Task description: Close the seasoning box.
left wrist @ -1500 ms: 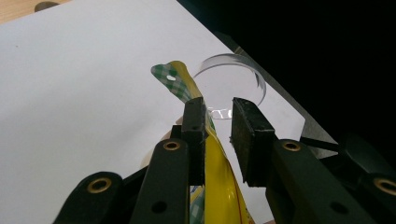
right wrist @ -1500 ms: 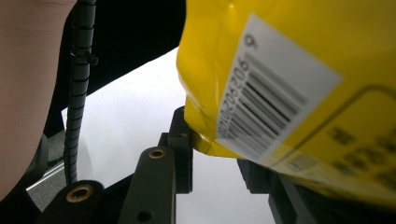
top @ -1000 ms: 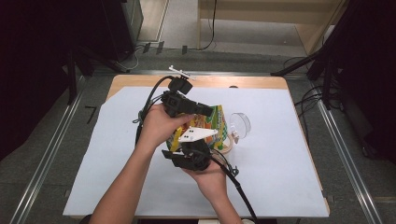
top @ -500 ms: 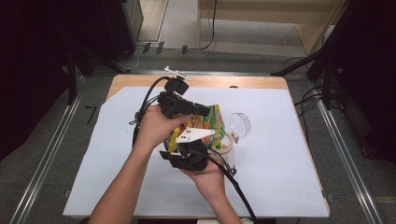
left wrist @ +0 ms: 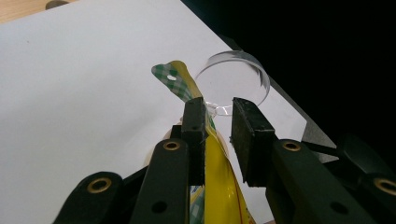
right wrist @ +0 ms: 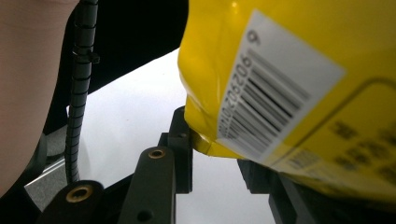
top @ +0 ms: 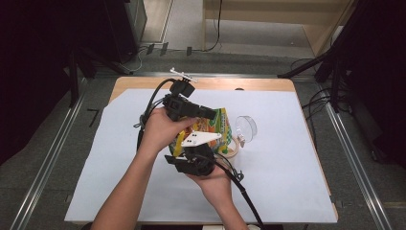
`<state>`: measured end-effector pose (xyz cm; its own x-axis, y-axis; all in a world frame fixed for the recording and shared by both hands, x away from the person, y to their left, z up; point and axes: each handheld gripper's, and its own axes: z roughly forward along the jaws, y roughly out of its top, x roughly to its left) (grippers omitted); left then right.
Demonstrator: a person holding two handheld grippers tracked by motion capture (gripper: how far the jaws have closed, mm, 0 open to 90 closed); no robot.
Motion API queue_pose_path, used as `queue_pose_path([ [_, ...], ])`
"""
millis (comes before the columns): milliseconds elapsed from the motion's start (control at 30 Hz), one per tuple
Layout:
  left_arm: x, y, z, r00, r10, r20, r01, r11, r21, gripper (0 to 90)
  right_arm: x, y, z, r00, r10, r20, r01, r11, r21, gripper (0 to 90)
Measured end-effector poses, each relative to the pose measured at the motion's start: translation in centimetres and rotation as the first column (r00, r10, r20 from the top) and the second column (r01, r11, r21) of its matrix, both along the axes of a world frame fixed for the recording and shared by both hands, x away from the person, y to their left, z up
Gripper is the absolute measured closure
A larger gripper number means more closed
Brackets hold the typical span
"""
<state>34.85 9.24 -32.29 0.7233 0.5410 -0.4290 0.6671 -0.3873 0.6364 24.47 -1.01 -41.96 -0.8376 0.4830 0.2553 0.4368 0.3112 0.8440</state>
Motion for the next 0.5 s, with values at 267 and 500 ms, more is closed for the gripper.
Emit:
queue_pose_path([
  [267,-0.05,-0.12,0.11,1.0000,0.000,0.005,0.000,1.0000,-0.001,75.6,0.01,0.03,0.03,1.0000,-0.006,0.000,0.006,1.000,0.008,70.1],
  [500,-0.05,-0.21,0.26,0.9999,0.006,0.014,-0.006,1.0000,0.001,75.6,0.10,0.03,0.12,0.9998,-0.012,-0.014,0.013,1.000,0.015,70.1],
])
